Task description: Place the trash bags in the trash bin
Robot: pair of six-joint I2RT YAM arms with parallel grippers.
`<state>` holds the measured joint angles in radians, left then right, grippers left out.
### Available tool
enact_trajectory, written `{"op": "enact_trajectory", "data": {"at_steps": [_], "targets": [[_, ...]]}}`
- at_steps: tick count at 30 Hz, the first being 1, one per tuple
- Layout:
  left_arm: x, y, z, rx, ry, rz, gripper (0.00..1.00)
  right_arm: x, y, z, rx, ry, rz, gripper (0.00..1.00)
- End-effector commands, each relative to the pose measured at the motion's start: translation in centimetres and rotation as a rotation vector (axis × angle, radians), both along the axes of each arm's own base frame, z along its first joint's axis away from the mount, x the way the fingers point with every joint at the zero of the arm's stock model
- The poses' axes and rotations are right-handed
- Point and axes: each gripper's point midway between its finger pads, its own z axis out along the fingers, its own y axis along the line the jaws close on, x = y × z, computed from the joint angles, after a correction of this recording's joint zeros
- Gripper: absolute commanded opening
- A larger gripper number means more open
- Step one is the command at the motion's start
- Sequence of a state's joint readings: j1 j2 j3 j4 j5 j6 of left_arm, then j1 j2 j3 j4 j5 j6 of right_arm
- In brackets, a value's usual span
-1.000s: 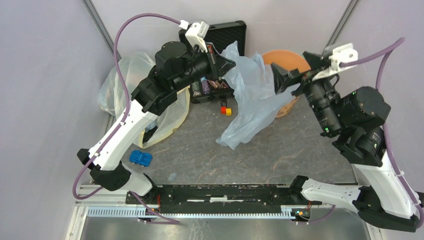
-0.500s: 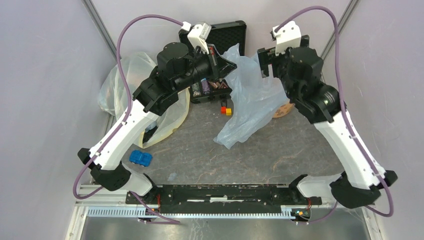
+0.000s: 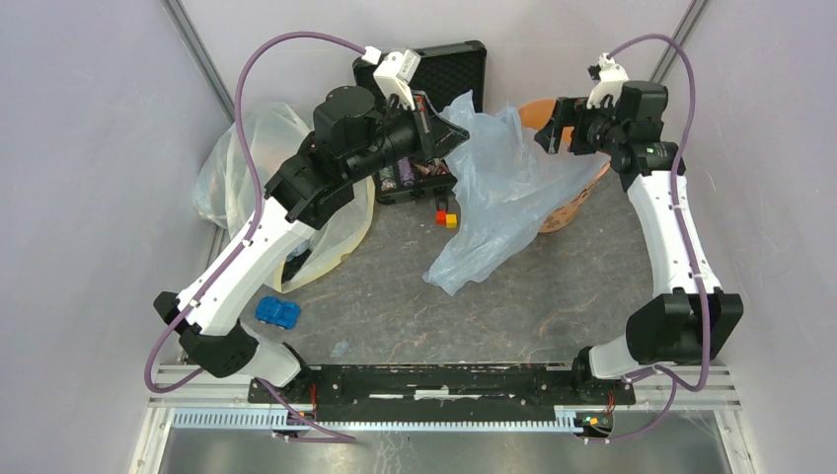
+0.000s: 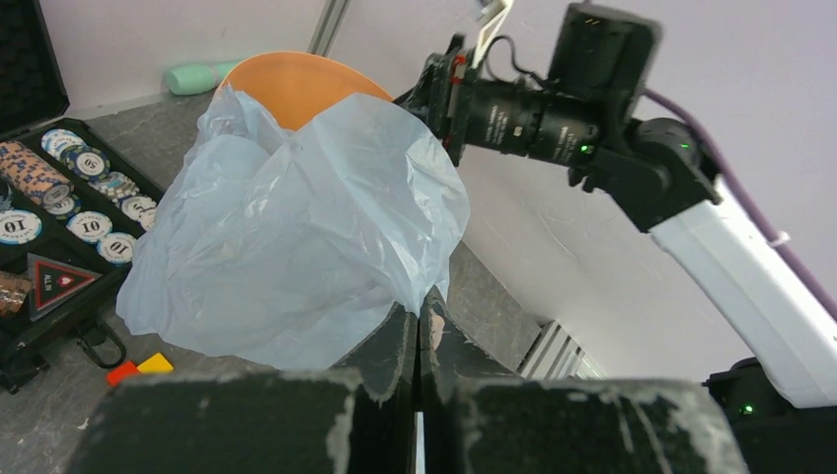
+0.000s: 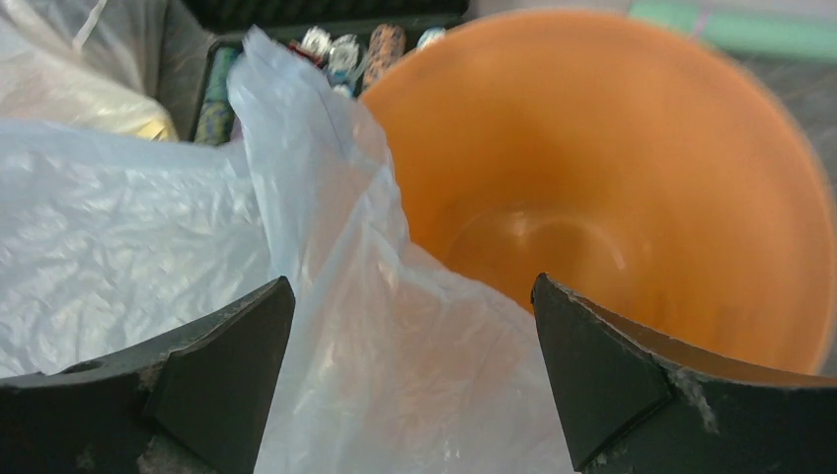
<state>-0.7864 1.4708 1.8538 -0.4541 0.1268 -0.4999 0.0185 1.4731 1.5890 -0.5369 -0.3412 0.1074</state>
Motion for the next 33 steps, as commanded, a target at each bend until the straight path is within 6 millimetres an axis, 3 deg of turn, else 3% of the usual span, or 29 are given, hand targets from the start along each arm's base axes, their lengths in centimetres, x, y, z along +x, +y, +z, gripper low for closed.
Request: {"op": "enact_trajectory", "data": {"at_steps": [1, 8, 10, 13, 14, 18, 25, 33], "targets": [[-0.6, 0.4, 1.8, -0.04, -0.049, -0.02, 0.02, -0.3, 1.8, -0.1, 0.15, -0.015, 0.151, 0.98], [-0.4, 0.4, 1.5, -0.033, -0.055, -0.012, 0.02, 1.1, 1.6, -5.6, 0.131, 0.107, 0.163, 0.98], [-0.3, 0.3, 1.4, -0.032, -0.052, -0.014, 0.02, 1.1, 2.2, -6.9, 0.152, 0.137, 0.195, 0.81], [-0.2, 0.2, 1.2, -0.029, -0.048, -0.017, 0.02, 1.1, 2.3, -7.3, 0.18, 0.14, 0.205, 0.29], [-0.2, 0.2, 1.2, -0.028, -0.047, -0.018, 0.02, 1.2, 2.1, -7.0, 0.189, 0.127, 0.194, 0.17], [-0.3, 0.3, 1.3, -0.029, -0.052, -0.017, 0.02, 2.0, 0.3, -5.1, 0.182, 0.073, 0.122, 0.04], [-0.1, -0.1, 1.6, -0.045, -0.059, -0.031, 0.02, 4.3, -3.3, -4.9, 0.047, 0.094, -0.036, 0.0], [1.3, -1.9, -0.1, -0.045, -0.057, -0.051, 0.02, 4.9, -7.0, -9.1, -0.13, 0.157, -0.204, 0.0]]}}
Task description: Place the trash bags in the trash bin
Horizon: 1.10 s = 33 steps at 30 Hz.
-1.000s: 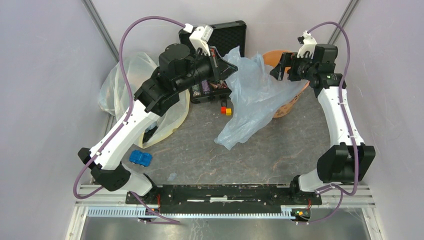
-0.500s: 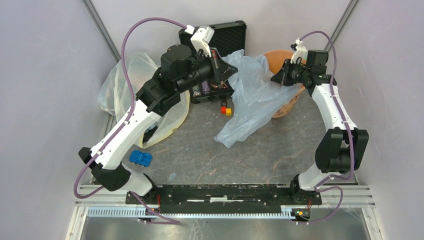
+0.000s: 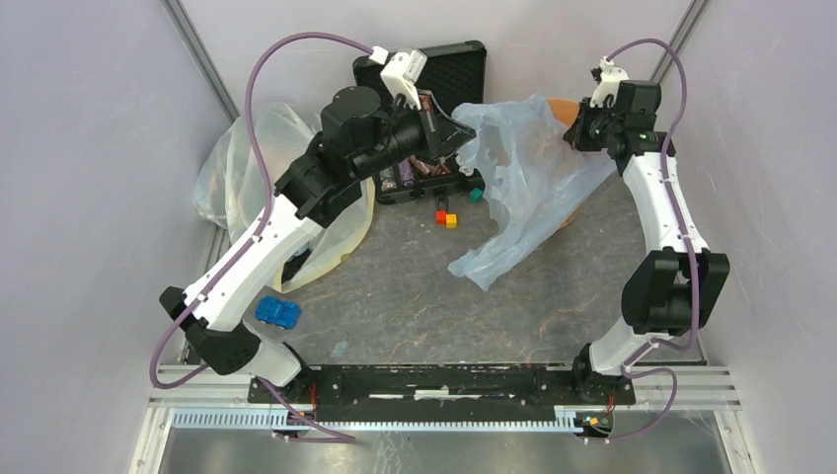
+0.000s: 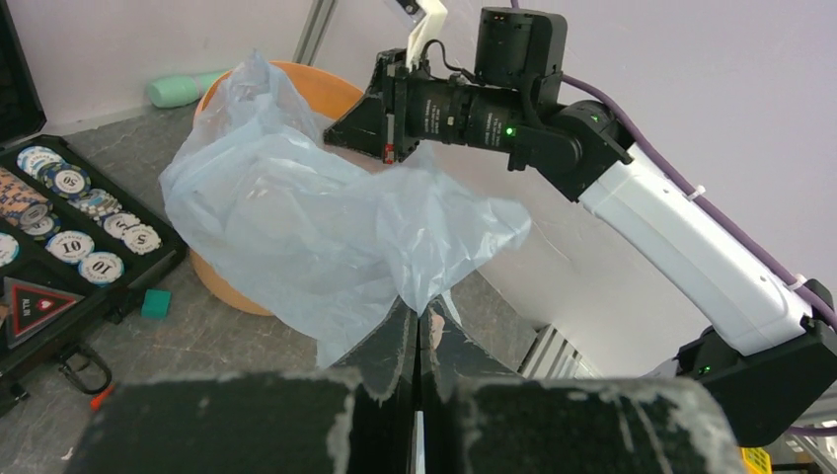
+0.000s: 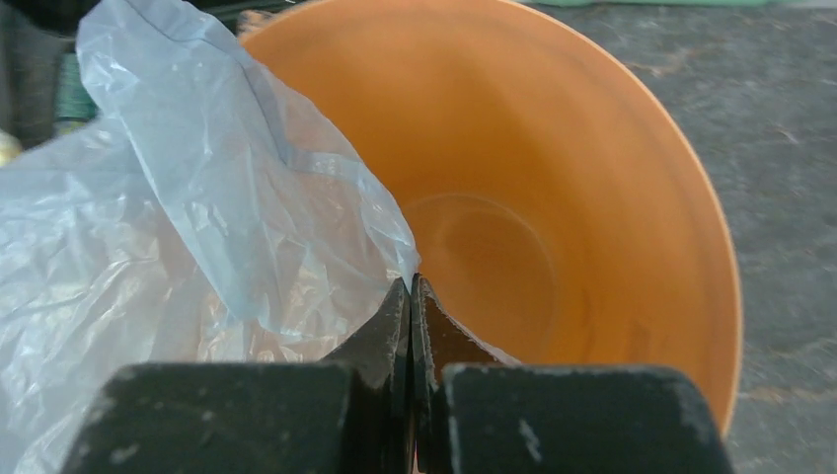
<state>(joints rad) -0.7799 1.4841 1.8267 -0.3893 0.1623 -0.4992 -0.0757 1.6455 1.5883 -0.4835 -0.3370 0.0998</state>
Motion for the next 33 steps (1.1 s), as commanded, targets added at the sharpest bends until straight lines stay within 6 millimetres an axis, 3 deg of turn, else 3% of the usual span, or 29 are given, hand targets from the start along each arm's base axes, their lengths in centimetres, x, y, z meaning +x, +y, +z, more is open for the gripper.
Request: {"op": "enact_trajectory", "data": {"at_steps": [1, 11, 16, 18, 22, 29, 33], "targets": [[1.1, -1.3, -0.2, -0.026, -0.044, -0.025, 0.02, 0.6, -2.8, -3.3, -0.158, 0.059, -0.121, 0.0], [4.4, -2.7, -4.5, 0.013, 0.029, -0.024, 0.02, 1.8, -0.4, -11.0, -0.351, 0.218, -0.078, 0.0], [6.2, -3.3, -6.6, 0.007, 0.092, -0.052, 0.02, 1.5, 0.1, -13.1, -0.39, 0.282, -0.048, 0.0], [6.7, -3.6, -7.3, 0.01, 0.111, -0.067, 0.02, 1.6, 0.1, -13.0, -0.389, 0.293, -0.044, 0.0], [7.6, -3.6, -8.3, 0.006, 0.142, -0.083, 0.02, 2.1, 0.0, -9.4, -0.386, 0.237, -0.059, 0.06], [8.9, -2.8, -7.8, -0.012, 0.159, -0.089, 0.02, 1.5, -0.7, 1.4, -0.345, 0.043, -0.124, 0.37], [8.8, -3.0, -7.4, -0.012, 0.16, -0.104, 0.02, 0.3, -2.1, 4.4, -0.331, -0.018, -0.17, 0.54]]}}
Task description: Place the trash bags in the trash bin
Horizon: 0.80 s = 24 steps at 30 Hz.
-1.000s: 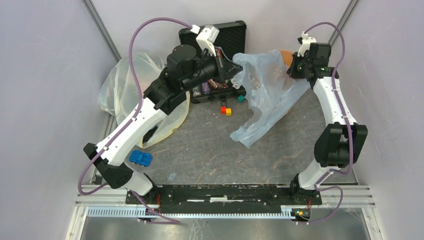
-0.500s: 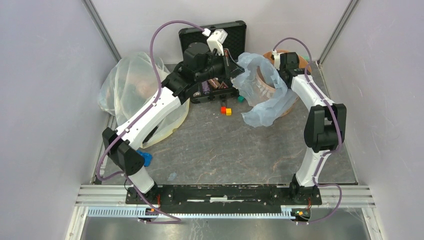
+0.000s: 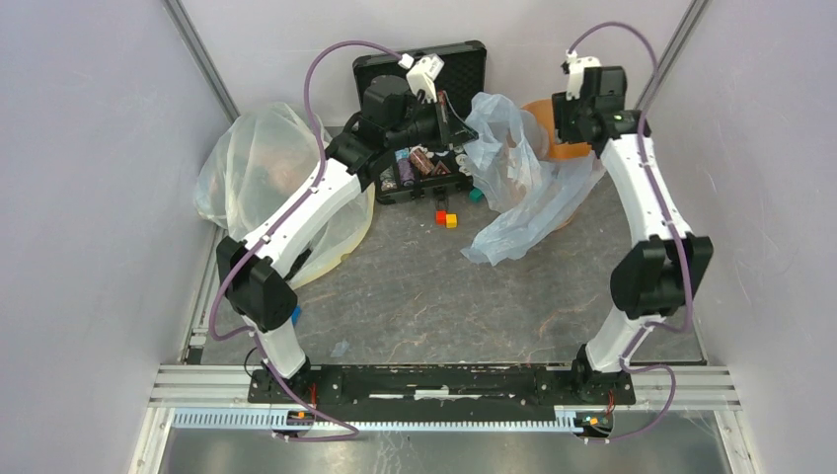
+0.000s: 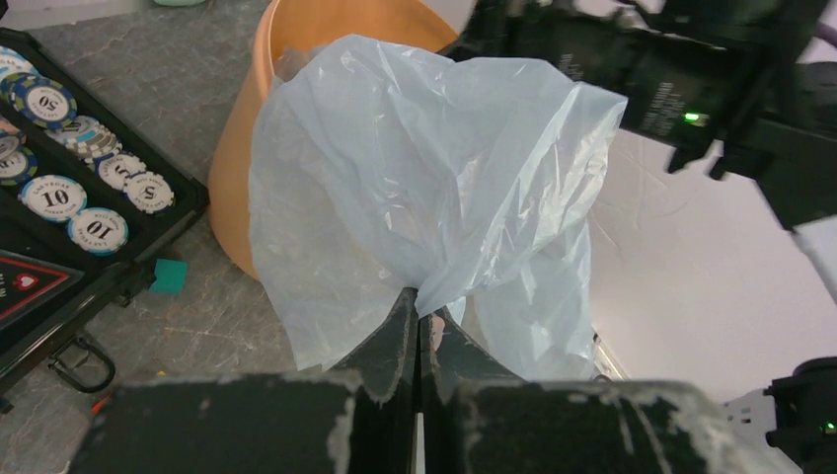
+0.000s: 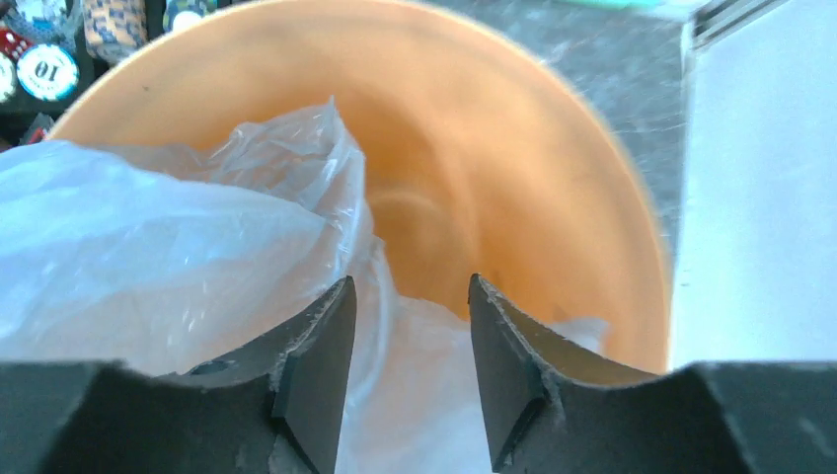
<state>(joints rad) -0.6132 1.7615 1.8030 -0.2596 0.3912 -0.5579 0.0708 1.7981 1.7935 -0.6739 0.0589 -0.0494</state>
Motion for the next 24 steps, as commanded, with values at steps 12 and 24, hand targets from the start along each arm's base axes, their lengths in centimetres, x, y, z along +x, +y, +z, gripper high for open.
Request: {"op": "enact_trajectory", "data": {"at_steps": [12, 24], "targets": [[-0.9, -0.6, 4.4, -0.09, -0.026, -0.052, 0.02, -1.4, -8.2, 4.3, -0.032, -0.095, -0.188, 0.98], [-2.5, 0.1, 6.0, -0.088, -0.035, -0.081, 0.02, -0.6, -7.1, 0.4, 0.045, 0.013, -0.15, 0.34]]}}
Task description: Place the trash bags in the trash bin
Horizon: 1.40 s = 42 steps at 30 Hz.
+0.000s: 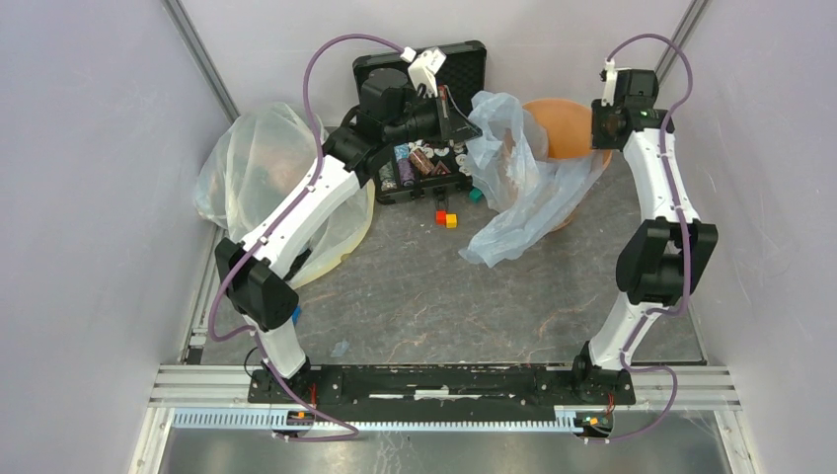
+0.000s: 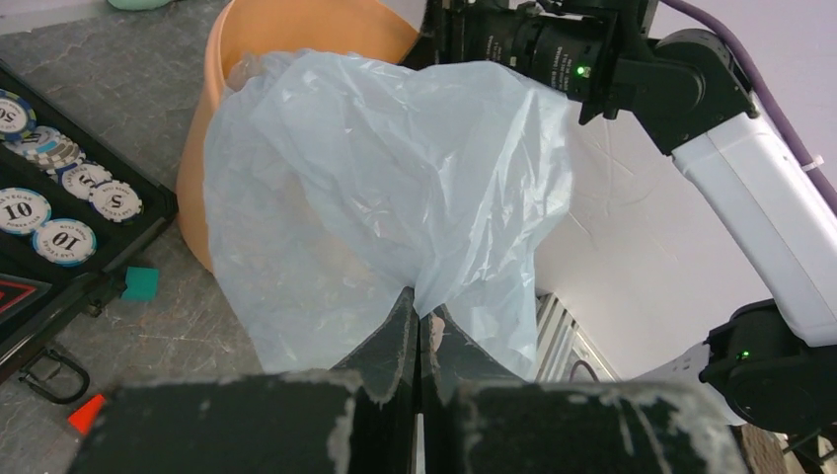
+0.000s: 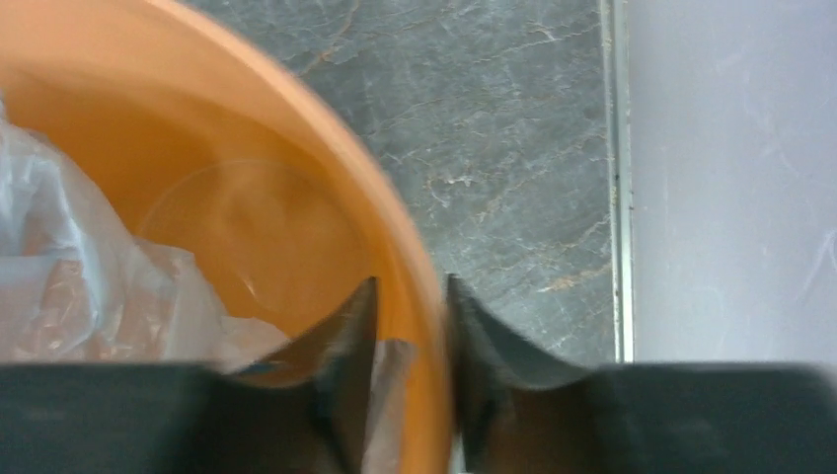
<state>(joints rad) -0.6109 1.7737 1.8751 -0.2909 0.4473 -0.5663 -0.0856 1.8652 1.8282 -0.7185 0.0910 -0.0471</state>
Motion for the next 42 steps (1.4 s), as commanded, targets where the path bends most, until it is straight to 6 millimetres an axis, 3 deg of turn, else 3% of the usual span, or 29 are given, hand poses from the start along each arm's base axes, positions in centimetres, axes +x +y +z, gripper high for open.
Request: {"op": "enact_trajectory", "data": {"at_steps": [1, 3, 7, 12, 17, 19, 24, 29, 31, 32, 34, 36, 42], "targets": [[-2.1, 0.7, 4.1, -0.058, -0.027, -0.034, 0.02, -1.1, 1.4, 3.3, 0.061, -0.071, 0.034, 0.25], [-2.9, 1.1, 4.7, -0.063, -0.032, -0.042, 0.02, -2.2, 1.6, 3.9, 0.065, -0.059, 0.047, 0.13], [-4.7, 2.2, 6.0, -0.078, -0.043, -0.05, 0.02, -4.9, 2.4, 3.7, 0.08, 0.017, 0.089, 0.0], [-7.3, 4.1, 7.3, -0.075, -0.064, -0.053, 0.02, -9.0, 3.7, 2.0, 0.101, 0.061, 0.114, 0.0], [-10.2, 5.6, 8.2, -0.08, -0.061, -0.084, 0.02, -12.0, 6.6, 2.3, 0.163, 0.01, 0.165, 0.0], [-11.4, 6.3, 8.5, -0.079, -0.068, -0.086, 0.02, -13.0, 9.1, 2.6, 0.181, 0.002, 0.234, 0.0], [-13.2, 9.0, 8.8, -0.066, -0.104, -0.021, 0.02, -14.6, 14.2, 2.5, 0.189, -0.003, 0.311, 0.0], [-13.9, 11.5, 7.8, 0.009, -0.091, 0.057, 0.02, -15.5, 16.5, 1.8, 0.237, -0.019, 0.319, 0.01], [-13.6, 12.6, 7.3, 0.035, -0.084, 0.1, 0.02, -15.9, 18.0, 2.0, 0.288, -0.04, 0.347, 0.06], [-13.5, 12.9, 7.2, 0.04, -0.081, 0.11, 0.02, -16.2, 18.9, 1.9, 0.307, -0.04, 0.379, 0.13], [-13.7, 13.2, 7.1, 0.041, -0.076, 0.109, 0.02, -16.7, 19.6, 2.2, 0.302, -0.049, 0.406, 0.51], [-14.1, 13.1, 7.2, 0.035, -0.076, 0.093, 0.02, -16.8, 18.4, 3.0, 0.256, -0.083, 0.371, 0.69], [-14.5, 13.4, 7.3, 0.034, -0.081, 0.091, 0.02, -18.5, 16.6, 8.4, 0.178, -0.219, 0.4, 0.78]]}}
